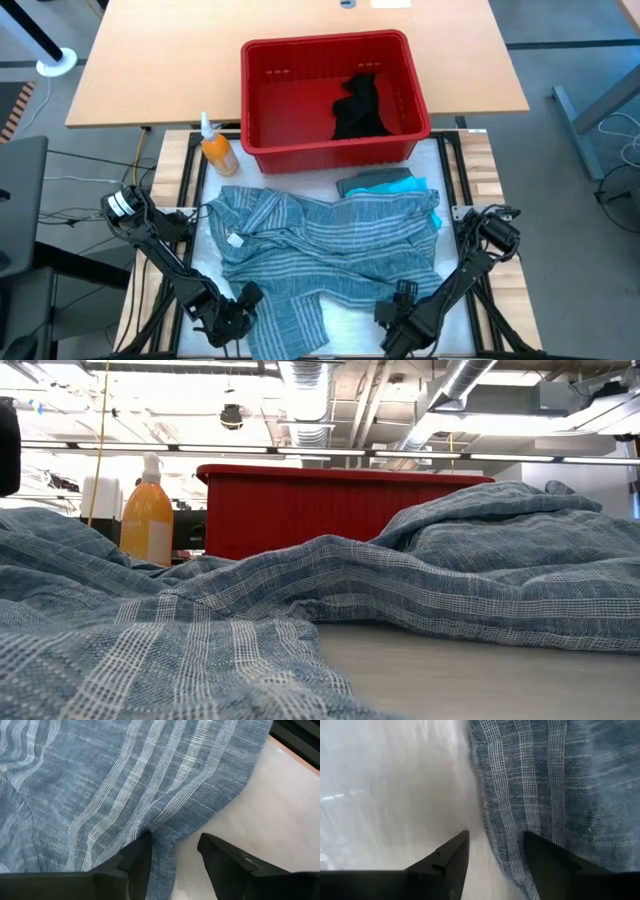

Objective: Fold Laundry from Bin
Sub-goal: Fold the blue patterned polo shirt

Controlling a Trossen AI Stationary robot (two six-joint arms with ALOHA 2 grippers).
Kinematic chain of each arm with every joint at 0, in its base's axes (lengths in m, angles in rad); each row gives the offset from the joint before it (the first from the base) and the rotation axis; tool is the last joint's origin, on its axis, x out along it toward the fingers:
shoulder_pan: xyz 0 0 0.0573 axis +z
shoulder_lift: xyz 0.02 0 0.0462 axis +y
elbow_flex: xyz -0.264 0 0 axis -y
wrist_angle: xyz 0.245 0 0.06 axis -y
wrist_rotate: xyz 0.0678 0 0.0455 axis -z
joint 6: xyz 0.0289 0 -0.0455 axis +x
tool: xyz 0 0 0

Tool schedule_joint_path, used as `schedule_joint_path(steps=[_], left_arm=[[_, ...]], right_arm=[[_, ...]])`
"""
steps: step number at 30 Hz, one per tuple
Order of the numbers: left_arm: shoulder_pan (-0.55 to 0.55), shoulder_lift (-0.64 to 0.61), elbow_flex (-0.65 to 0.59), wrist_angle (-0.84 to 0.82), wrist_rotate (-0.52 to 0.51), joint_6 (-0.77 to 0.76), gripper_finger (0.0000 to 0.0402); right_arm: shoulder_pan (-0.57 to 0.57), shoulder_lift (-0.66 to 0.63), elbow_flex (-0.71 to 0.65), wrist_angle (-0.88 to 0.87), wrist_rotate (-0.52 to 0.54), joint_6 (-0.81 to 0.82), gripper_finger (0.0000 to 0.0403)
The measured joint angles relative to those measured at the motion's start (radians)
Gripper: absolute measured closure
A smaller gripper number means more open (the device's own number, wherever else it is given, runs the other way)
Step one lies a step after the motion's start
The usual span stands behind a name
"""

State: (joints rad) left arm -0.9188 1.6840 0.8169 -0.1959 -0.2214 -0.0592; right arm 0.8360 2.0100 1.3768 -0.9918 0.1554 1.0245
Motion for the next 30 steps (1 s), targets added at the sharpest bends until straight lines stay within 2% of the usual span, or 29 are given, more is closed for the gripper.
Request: schedule_joint_path(steps=[4,8,9,11,14,18,22,27,30], left_arm=[[-0.001,0.002,0.0,-0.005,0.002,0.033,0.0282],[-0.002,0.002,-0.002,-0.008,0.008,-0.008,0.0366],[-0.002,0.002,-0.002,-0.008,0.0,-0.05,0.0383],[-0.002,0.003,-0.003,-0.009,-0.033,-0.134,0.0394],[-0.001,-0.006,-0.004,-0.021,-0.053,-0.174,0.04],[0.002,-0.067,-0.008,-0.044,-0.072,-0.195,0.0401],[0.0,-0.2,-0.006,-0.036,-0.094,-0.212,0.0401],[0.003,-0.421,-0.005,-0.032,-0.171,-0.249,0.0401],[0.002,-0.545,-0.005,-0.023,-0.162,-0.273,0.0401]], right_arm=[[0.0,-0.001,-0.006,0.04,-0.027,-0.061,0.0276],[-0.002,0.001,-0.006,0.044,-0.065,-0.062,0.0374],[-0.003,0.001,-0.005,0.044,-0.08,-0.059,0.0384],[-0.004,0.0,0.006,0.04,-0.112,-0.05,0.0383],[-0.005,0.003,0.045,0.028,-0.156,-0.065,0.0372],[-0.003,0.001,0.142,0.042,-0.292,-0.156,0.0381],[-0.003,0.001,0.218,0.052,-0.406,-0.185,0.0385],[-0.005,-0.001,0.276,0.058,-0.436,-0.182,0.0372],[-0.01,-0.001,0.282,0.056,-0.438,-0.153,0.0365]])
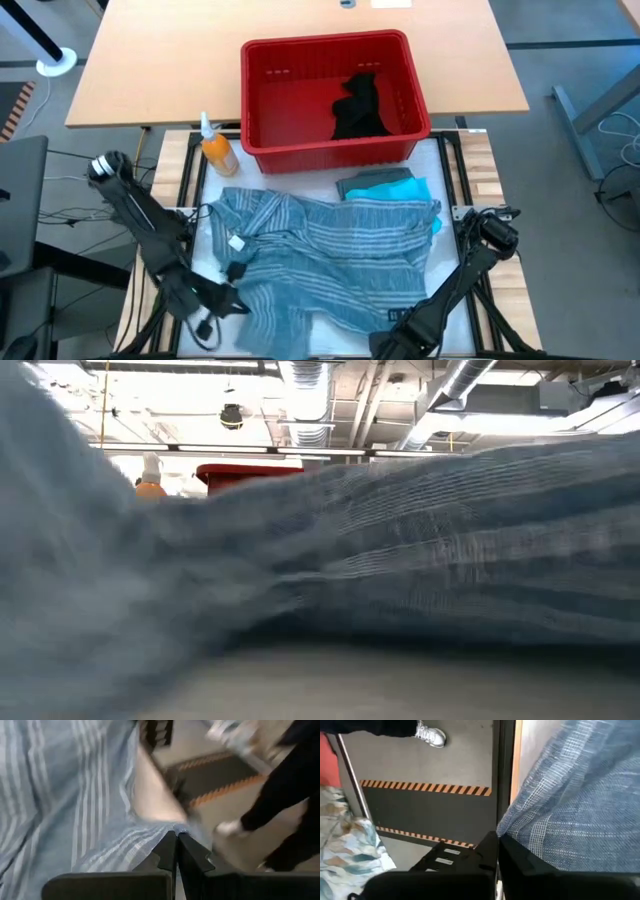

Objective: Fold Laundry from Bin
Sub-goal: Fold the blue patterned polo shirt

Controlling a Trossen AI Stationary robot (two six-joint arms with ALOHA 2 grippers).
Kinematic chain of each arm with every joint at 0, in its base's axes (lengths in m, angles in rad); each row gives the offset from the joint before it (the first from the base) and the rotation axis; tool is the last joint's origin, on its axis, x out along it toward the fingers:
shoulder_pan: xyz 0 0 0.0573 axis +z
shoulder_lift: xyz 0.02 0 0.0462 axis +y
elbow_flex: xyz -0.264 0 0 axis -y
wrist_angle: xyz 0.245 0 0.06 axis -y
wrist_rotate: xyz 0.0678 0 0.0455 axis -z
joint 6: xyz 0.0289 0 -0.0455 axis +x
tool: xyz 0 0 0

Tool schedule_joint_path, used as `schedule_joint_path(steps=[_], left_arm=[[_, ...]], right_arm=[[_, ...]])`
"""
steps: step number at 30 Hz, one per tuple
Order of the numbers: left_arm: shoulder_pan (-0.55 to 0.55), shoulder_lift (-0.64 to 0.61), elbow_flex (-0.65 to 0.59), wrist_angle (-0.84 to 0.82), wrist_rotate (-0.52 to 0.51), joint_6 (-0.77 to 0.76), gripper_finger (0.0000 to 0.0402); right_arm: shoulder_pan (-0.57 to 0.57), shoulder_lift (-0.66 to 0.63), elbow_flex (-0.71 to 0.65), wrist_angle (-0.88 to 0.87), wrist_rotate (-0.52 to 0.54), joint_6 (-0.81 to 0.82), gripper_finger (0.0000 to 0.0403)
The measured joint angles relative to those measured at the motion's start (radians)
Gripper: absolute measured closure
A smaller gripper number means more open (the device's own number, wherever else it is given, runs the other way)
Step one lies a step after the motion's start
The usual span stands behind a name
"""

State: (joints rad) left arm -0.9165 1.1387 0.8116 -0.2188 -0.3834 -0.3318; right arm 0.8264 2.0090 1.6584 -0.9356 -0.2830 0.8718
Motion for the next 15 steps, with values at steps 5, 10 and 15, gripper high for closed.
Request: schedule_joint_path(steps=[5,10,15], left_arm=[[0.0,-0.117,0.002,0.003,0.066,-0.042,0.0401],[0.0,-0.105,0.002,0.004,0.166,-0.092,0.0401],[0.0,-0.03,0.002,0.058,0.307,-0.169,0.0401]], right_arm=[[-0.014,0.0,0.0,-0.002,-0.007,0.017,0.0361],[-0.039,0.0,0.0,0.015,-0.007,0.026,0.0359],[-0.06,0.0,0.0,0.038,-0.008,0.004,0.0345]])
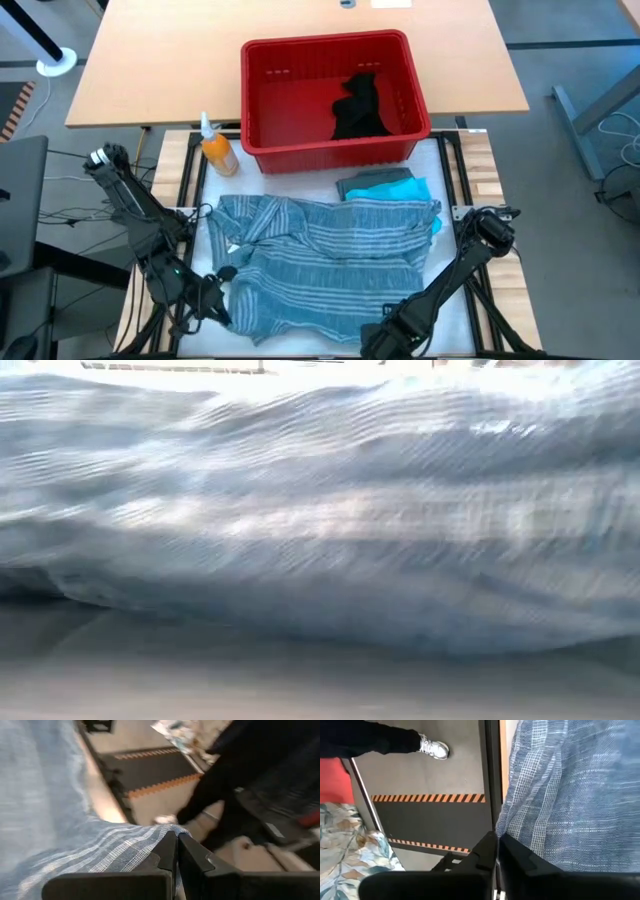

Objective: Fold Laundry from Bin
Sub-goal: Fold the blue patterned polo shirt

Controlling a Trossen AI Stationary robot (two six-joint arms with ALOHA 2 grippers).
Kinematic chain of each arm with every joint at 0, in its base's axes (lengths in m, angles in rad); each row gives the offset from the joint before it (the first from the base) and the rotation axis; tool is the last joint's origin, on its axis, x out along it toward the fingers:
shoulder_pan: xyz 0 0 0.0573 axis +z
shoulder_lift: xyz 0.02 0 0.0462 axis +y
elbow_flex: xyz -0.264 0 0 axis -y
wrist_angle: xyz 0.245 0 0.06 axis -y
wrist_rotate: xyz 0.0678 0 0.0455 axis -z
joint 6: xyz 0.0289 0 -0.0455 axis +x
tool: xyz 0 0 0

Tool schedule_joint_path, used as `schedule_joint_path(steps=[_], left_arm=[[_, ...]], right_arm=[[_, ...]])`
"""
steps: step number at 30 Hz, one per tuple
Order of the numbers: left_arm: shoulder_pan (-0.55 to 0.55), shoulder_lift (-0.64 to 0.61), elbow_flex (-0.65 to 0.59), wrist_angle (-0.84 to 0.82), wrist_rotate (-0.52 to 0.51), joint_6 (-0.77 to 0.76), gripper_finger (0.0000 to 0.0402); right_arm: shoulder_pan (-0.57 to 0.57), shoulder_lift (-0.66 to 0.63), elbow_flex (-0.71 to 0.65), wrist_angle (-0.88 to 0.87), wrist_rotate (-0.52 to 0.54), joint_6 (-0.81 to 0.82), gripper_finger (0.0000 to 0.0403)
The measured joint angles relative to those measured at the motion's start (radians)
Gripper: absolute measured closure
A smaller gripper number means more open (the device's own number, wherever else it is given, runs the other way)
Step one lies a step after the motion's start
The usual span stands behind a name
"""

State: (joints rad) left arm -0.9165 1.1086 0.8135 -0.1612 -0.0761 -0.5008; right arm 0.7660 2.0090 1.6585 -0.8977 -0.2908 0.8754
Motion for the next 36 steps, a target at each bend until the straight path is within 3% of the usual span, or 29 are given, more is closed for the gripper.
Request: schedule_joint_path(steps=[6,13,18,30,36], left_arm=[[0.0,0.09,0.0,0.142,0.12,-0.048,0.0401],[0.0,0.094,0.0,0.179,0.117,-0.063,0.0401],[0.0,0.077,0.0,0.177,0.093,-0.045,0.0401],[0.0,0.076,0.0,0.169,0.089,-0.072,0.0401],[0.0,0.075,0.001,0.172,0.098,-0.114,0.0401]], right_arm=[[0.003,0.0,0.0,-0.001,-0.068,-0.037,0.0307],[0.025,0.0,0.0,-0.014,-0.108,-0.1,0.024],[-0.026,0.0,0.001,0.009,-0.108,-0.147,0.0207],[-0.096,-0.025,0.001,-0.13,0.069,-0.225,0.0199],[-0.026,-0.054,0.002,-0.224,0.07,-0.162,0.02]])
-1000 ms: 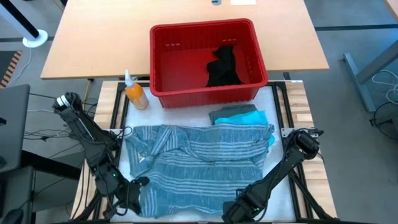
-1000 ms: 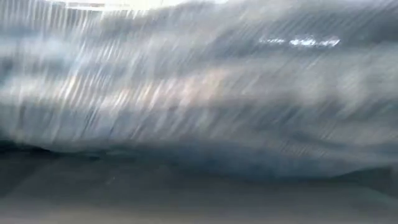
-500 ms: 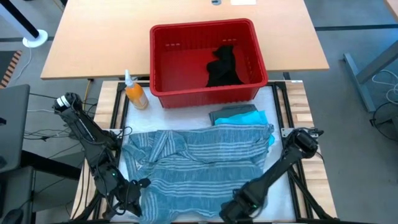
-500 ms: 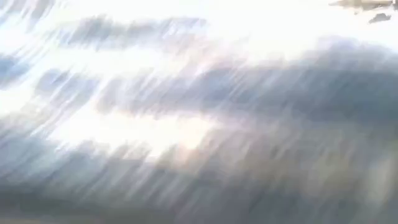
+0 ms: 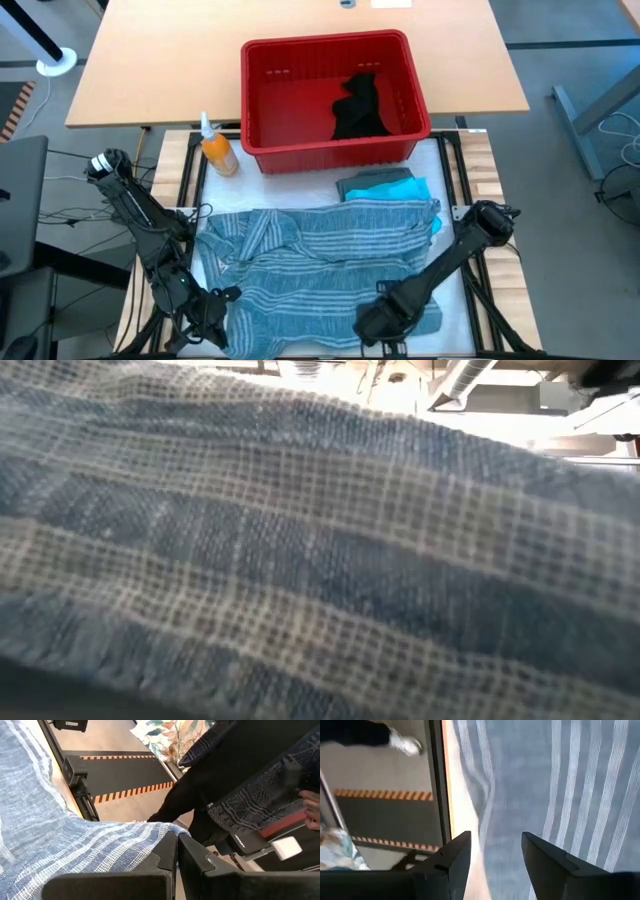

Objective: Fold Laundry from Bin
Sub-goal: Fold the blue patterned polo shirt

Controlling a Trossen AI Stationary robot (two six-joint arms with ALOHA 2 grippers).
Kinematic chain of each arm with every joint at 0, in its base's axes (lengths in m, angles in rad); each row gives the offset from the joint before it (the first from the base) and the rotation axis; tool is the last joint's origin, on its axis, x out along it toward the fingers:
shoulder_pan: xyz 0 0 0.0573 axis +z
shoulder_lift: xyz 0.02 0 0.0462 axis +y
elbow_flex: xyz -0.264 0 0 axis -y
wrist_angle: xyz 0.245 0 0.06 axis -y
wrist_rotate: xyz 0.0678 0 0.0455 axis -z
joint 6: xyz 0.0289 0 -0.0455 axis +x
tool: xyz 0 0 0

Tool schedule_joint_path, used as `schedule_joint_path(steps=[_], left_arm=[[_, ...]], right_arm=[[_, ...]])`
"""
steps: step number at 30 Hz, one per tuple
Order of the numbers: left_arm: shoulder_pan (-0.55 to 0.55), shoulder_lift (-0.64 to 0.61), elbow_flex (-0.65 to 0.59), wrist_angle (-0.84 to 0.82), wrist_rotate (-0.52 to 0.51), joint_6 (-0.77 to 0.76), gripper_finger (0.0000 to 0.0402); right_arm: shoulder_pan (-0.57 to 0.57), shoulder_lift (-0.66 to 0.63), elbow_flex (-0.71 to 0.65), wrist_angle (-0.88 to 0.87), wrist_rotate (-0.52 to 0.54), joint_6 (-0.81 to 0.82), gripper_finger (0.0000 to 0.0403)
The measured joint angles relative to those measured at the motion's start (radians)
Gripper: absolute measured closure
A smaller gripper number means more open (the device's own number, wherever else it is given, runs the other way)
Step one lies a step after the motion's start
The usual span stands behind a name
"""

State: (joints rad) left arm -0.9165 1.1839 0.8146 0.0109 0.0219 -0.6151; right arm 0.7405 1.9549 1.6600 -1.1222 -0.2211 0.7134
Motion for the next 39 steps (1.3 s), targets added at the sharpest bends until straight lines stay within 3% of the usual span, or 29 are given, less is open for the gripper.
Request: schedule_joint_path(steps=[6,10,17,21,28,39], left_arm=[[0.0,0.0,0.0,0.0,0.018,-0.032,0.0401],[0.0,0.0,0.0,0.0,0.018,-0.032,0.0401],[0.0,0.0,0.0,0.0,0.015,-0.033,0.0401],[0.0,0.0,0.0,0.0,-0.001,-0.033,0.0401],[0.0,0.0,0.0,-0.005,-0.001,-0.024,0.0401],[0.0,0.0,0.0,-0.006,-0.004,-0.044,0.0401]], right_arm=[[0.141,0.002,-0.012,0.005,-0.015,0.048,0.02],[0.187,0.006,-0.092,0.044,0.029,0.163,0.02],[0.297,0.007,-0.235,0.309,0.064,0.432,0.02],[0.349,0.007,-0.25,0.24,0.121,0.574,0.02],[0.381,0.007,-0.25,0.091,0.221,0.659,0.02],[0.324,0.007,-0.273,0.031,0.338,0.569,0.0203]])
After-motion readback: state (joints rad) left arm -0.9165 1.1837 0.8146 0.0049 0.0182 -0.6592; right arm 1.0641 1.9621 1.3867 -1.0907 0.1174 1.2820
